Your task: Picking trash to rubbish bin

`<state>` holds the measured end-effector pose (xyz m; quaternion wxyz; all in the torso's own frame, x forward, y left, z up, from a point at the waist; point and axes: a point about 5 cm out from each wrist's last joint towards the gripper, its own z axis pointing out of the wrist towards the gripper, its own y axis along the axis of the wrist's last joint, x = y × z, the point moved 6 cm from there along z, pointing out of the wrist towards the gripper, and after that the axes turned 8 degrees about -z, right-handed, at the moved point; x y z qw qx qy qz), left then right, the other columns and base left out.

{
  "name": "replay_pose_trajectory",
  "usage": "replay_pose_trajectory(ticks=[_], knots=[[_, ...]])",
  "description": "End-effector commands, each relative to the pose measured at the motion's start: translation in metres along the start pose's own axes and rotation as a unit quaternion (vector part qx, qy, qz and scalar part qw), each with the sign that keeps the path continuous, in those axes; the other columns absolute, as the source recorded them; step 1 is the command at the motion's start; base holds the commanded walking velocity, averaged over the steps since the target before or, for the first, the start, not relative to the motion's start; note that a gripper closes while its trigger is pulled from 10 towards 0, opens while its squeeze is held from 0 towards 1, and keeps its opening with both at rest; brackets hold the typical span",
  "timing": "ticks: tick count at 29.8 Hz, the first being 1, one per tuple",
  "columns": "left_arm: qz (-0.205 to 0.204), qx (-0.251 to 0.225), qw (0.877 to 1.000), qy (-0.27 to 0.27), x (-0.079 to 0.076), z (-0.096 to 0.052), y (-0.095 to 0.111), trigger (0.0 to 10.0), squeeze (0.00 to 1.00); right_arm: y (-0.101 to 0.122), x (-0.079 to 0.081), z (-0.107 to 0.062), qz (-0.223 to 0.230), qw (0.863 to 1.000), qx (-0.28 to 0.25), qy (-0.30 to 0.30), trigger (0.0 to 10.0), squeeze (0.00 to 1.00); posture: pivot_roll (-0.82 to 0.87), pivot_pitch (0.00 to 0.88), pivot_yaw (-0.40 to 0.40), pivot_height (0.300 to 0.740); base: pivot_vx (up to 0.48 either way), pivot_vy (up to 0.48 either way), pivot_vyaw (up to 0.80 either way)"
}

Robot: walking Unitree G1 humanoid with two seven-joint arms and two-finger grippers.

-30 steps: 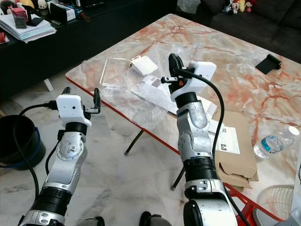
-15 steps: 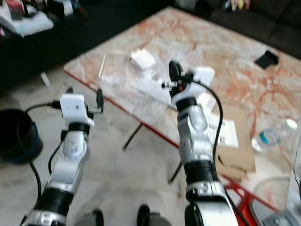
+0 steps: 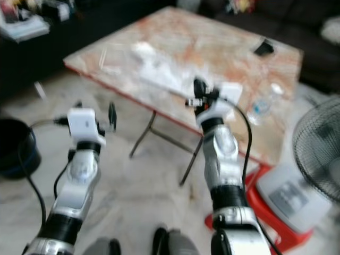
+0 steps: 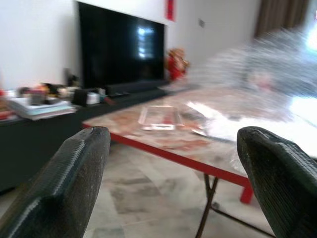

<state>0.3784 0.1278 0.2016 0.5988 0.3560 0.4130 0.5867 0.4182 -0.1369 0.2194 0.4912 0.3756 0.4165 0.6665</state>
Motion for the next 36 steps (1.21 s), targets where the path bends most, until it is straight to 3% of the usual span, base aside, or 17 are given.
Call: replay_pose_trajectory(ticks=[1,8,11,25,31,34,36], knots=[[0.01,0.004,1.0,0.008,0.005,-0.003,-0.002,10.0,0.0,-0.004,0.007,0.002,0.002,1.0,0.01,0.011,10.0,0.0,0.0,0.164,-0.133,0.74,0.0,0.0,0.0],[0.013,0.018,1.0,0.009,0.007,-0.007,-0.012,10.0,0.0,-0.015,0.0,-0.003,-0.011,1.0,0.027,0.008,10.0,0.0,-0.01,0.169,-0.138,0.74,0.0,0.0,0.17],[0.017,0.033,0.999,0.014,0.01,-0.012,-0.022,10.0,0.0,-0.029,-0.008,-0.01,-0.018,0.999,0.05,0.0,10.0,0.0,-0.01,0.174,-0.143,0.74,0.0,0.0,0.78],[0.027,0.076,0.997,0.014,0.015,-0.022,-0.048,10.0,0.0,-0.043,-0.01,-0.016,-0.025,0.997,0.072,0.002,10.0,0.0,-0.01,0.189,-0.147,0.74,0.0,0.0,0.79],[0.013,0.133,0.991,0.007,0.019,-0.036,-0.078,10.0,0.0,-0.059,-0.014,-0.022,-0.021,0.995,0.101,-0.004,10.0,0.0,-0.01,0.196,-0.152,0.74,0.0,0.0,0.75],[0.017,0.188,0.982,-0.005,0.021,-0.052,-0.107,10.0,0.0,-0.077,-0.019,-0.032,-0.013,0.991,0.136,-0.014,10.0,0.0,-0.01,0.206,-0.153,0.74,0.0,0.0,0.0],[0.017,0.195,0.981,-0.004,0.022,-0.055,-0.11,10.0,0.0,-0.08,-0.021,-0.034,-0.012,0.99,0.142,-0.016,10.0,0.0,-0.01,0.207,-0.154,0.74,0.0,0.0,0.0]])
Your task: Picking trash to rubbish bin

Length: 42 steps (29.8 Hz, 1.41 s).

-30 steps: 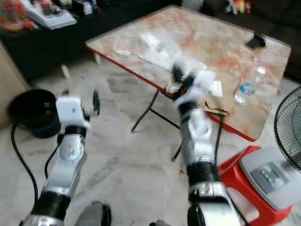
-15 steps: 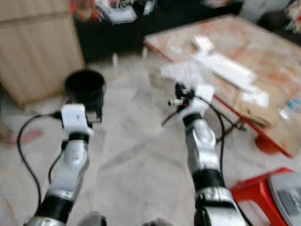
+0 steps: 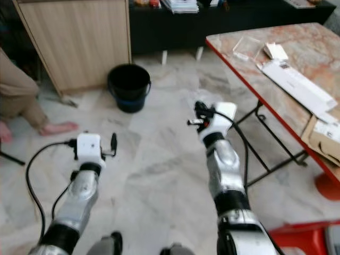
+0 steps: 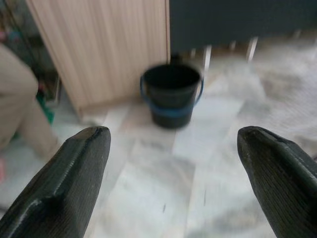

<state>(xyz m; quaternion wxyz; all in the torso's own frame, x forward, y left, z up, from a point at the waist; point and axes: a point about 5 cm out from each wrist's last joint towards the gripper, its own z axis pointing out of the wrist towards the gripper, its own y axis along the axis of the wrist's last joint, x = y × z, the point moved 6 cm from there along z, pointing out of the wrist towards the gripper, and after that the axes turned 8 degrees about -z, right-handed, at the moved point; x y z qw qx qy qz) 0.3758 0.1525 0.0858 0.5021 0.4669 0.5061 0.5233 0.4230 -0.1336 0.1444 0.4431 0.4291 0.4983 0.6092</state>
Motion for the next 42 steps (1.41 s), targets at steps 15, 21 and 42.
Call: replay_pose_trajectory(ticks=[15,21,42], knots=[[0.01,0.283,0.959,0.023,0.027,-0.085,-0.149,10.0,0.0,-0.168,-0.083,-0.146,-0.012,0.929,0.335,-0.155,10.0,0.0,-0.01,0.214,-0.165,0.74,0.076,0.0,0.0],[0.005,0.327,0.944,0.046,0.039,-0.111,-0.169,10.0,0.0,-0.187,-0.093,-0.183,0.002,0.906,0.377,-0.192,10.0,0.0,-0.02,0.208,-0.163,0.74,0.386,0.0,0.0],[0.001,0.379,0.924,0.054,0.036,-0.139,-0.189,10.0,0.0,-0.209,-0.091,-0.224,0.009,0.877,0.428,-0.219,10.0,0.0,0.0,0.165,-0.155,0.74,0.392,0.0,0.19]])
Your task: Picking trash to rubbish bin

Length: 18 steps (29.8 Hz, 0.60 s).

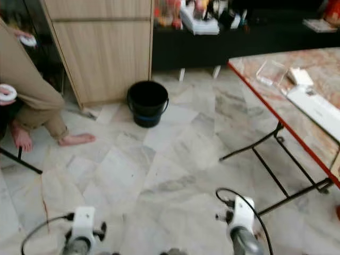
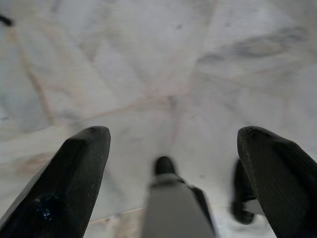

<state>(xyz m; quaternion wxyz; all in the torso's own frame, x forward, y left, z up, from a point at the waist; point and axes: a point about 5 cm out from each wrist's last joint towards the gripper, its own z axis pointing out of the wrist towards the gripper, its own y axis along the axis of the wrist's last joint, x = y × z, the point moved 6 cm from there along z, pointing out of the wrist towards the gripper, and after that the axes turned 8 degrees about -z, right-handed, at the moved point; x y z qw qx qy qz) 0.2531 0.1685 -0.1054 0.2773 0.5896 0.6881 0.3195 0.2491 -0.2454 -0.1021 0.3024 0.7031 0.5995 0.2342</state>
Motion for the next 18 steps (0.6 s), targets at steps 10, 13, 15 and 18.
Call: replay_pose_trajectory(ticks=[10,13,15,18], knots=[[0.01,0.016,1.0,0.006,0.0091,-0.0021,-0.0094,10.0,0.0,-0.0016,-0.0079,-0.0012,-0.004,1.0,0.002,-0.014,10.0,0.0,0.0,0.146,-0.15,0.74,0.387,0.0,0.79],[0.009,0.016,1.0,0.006,0.0085,-0.002,-0.0093,10.0,0.0,-0.0023,-0.0067,-0.0011,-0.003,1.0,0.004,-0.01,10.0,0.0,0.01,0.15,-0.155,0.74,0.386,0.0,0.8],[0.007,0.016,1.0,0.008,0.009,-0.0017,-0.0084,10.0,0.0,-0.001,-0.0063,-0.0004,0.008,1.0,0.005,-0.012,10.0,0.0,0.01,0.155,-0.157,0.74,0.386,0.0,0.0],[0.006,0.015,1.0,0.008,0.0095,-0.0014,-0.0076,10.0,0.0,0.0009,-0.0048,0.0001,0.011,1.0,0.002,-0.009,10.0,0.0,0.01,0.157,-0.157,0.74,0.384,0.0,0.0]])
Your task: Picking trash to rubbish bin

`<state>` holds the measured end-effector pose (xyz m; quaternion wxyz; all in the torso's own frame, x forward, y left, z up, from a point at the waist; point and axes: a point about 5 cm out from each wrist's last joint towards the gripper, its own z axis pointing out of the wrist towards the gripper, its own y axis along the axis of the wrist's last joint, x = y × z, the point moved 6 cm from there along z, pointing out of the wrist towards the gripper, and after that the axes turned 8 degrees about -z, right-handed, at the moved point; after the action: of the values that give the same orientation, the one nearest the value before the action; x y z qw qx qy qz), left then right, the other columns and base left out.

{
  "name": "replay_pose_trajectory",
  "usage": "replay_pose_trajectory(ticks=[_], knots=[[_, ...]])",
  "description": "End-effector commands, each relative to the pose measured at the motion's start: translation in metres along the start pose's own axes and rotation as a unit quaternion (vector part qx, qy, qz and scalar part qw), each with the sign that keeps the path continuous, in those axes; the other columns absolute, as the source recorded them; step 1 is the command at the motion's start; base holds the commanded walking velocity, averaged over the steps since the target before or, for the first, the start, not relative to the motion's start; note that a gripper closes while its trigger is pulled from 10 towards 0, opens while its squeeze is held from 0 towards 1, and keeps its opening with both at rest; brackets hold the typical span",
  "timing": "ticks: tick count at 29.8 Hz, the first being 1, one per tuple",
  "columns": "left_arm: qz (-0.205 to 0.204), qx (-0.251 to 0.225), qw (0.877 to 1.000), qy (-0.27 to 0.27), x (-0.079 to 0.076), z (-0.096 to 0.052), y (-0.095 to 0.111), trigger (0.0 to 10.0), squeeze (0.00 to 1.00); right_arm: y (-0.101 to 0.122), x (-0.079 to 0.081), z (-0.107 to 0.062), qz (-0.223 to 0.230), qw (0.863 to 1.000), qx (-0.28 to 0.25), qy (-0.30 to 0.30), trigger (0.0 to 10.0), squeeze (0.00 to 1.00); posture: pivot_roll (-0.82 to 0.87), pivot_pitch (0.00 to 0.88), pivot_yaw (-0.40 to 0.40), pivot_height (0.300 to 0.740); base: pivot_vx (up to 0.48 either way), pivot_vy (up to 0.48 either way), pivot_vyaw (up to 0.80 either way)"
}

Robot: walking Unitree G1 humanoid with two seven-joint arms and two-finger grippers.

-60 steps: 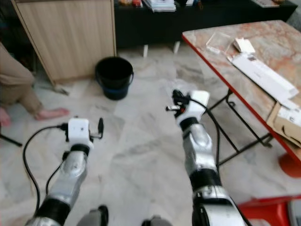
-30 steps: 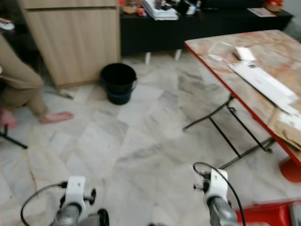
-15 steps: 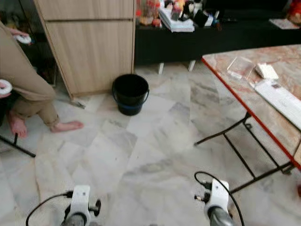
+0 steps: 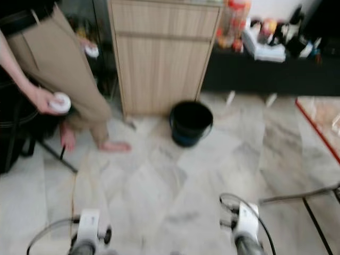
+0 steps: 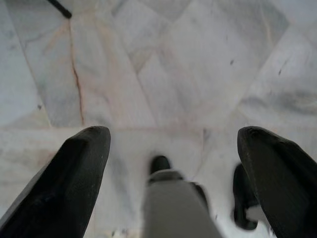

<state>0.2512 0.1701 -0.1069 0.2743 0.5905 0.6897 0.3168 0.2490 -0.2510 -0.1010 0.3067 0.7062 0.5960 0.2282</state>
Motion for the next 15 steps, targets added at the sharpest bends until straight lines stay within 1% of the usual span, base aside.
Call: replay_pose_trajectory(ticks=[1,9,12,15], knots=[[0.006,0.01,1.0,0.008,0.0078,-0.0009,-0.0053,10.0,0.0,0.0002,0.0013,0.0003,0.012,1.0,0.001,0.001,10.0,0.0,0.01,0.158,-0.157,0.74,0.386,0.0,0.0],[0.003,0.009,1.0,0.011,0.0103,-0.0005,-0.0039,10.0,0.0,0.0014,0.0025,0.0007,0.013,1.0,0.0,0.002,10.0,0.0,0.01,0.16,-0.161,0.74,0.376,0.0,0.0],[0.001,0.008,1.0,0.012,0.0103,-0.0004,-0.0036,10.0,0.0,0.0025,0.0032,0.0009,0.02,1.0,-0.002,0.005,10.0,0.0,0.01,0.163,-0.162,0.74,0.37,0.0,0.0],[-0.001,0.009,1.0,0.013,0.0105,-0.0003,-0.0035,10.0,0.0,0.0028,0.0042,0.0011,0.025,1.0,-0.001,0.008,10.0,0.0,0.01,0.163,-0.162,0.74,0.37,0.0,-0.8]])
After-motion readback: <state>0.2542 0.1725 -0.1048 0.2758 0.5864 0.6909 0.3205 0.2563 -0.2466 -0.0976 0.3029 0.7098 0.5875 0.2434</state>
